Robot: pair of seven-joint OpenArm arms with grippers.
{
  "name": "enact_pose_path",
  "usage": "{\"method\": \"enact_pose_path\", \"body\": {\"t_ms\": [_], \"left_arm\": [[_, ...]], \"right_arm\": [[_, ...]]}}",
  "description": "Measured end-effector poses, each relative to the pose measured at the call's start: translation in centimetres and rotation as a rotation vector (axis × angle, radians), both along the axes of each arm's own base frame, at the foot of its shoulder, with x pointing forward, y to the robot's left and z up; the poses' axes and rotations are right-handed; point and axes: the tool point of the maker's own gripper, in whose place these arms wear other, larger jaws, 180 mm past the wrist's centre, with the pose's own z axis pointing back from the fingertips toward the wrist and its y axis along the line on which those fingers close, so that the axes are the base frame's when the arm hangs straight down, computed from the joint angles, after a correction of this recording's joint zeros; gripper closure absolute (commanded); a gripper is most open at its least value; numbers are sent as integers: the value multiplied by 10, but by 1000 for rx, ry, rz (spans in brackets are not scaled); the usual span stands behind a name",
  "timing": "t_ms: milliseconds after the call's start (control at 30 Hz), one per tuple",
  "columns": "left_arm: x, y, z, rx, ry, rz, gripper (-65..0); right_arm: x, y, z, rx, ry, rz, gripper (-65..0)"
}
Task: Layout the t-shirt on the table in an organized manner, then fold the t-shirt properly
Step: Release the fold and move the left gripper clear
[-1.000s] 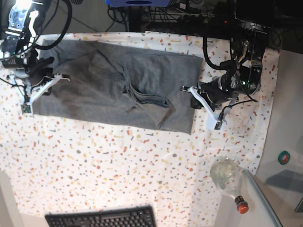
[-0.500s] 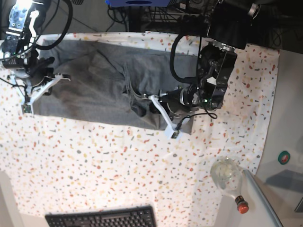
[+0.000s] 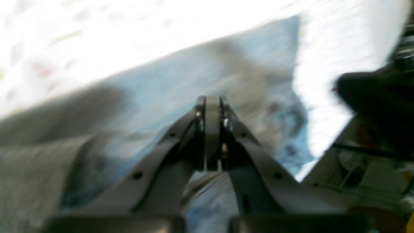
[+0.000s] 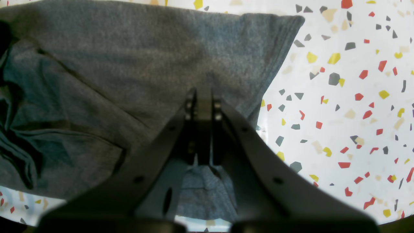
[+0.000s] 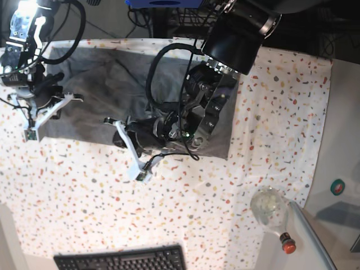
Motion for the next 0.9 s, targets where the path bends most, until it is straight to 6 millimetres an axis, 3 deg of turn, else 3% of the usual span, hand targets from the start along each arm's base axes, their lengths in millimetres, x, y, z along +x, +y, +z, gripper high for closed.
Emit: {"method": "enact_pose_path", "body": {"t_ms": [67,100,200,267,333,400,533,600,700,833,900], "left_arm": [[7,13,20,-10,-74,13,0],[9,31,27,0,-116,23,0],[10,129,17,111,-144,182,0],[-11,214,-6,243,-84,326,0],[-40,276,-20,308,-17,443,0],[-64,338,-22,362,12,588,0],[-116,442,-9,468,45,856,0],[-139,474,-2,512,58,939,0],[-155,488,1,522,72,989,0],[-163,483,-3,521,88,978,0],[-162,475,-1,508,80,989,0]], "right_arm": [[-1,1,0,0,2,4,0],[-2,2,-1,2,5,4,0],[0,13,0,-9,9,46,0],[3,49,5,7,-8,161,0],[3,94,12,28,-31,313,0],[-1,142,17,64,-45,476,0],[1,208,27,63,-76,697,0],[-5,248,29,76,-58,830,0],[-3,295,25,92,-22,947,0],[19,323,4,101,30,944,0],[28,325,-7,101,51,946,0]]}}
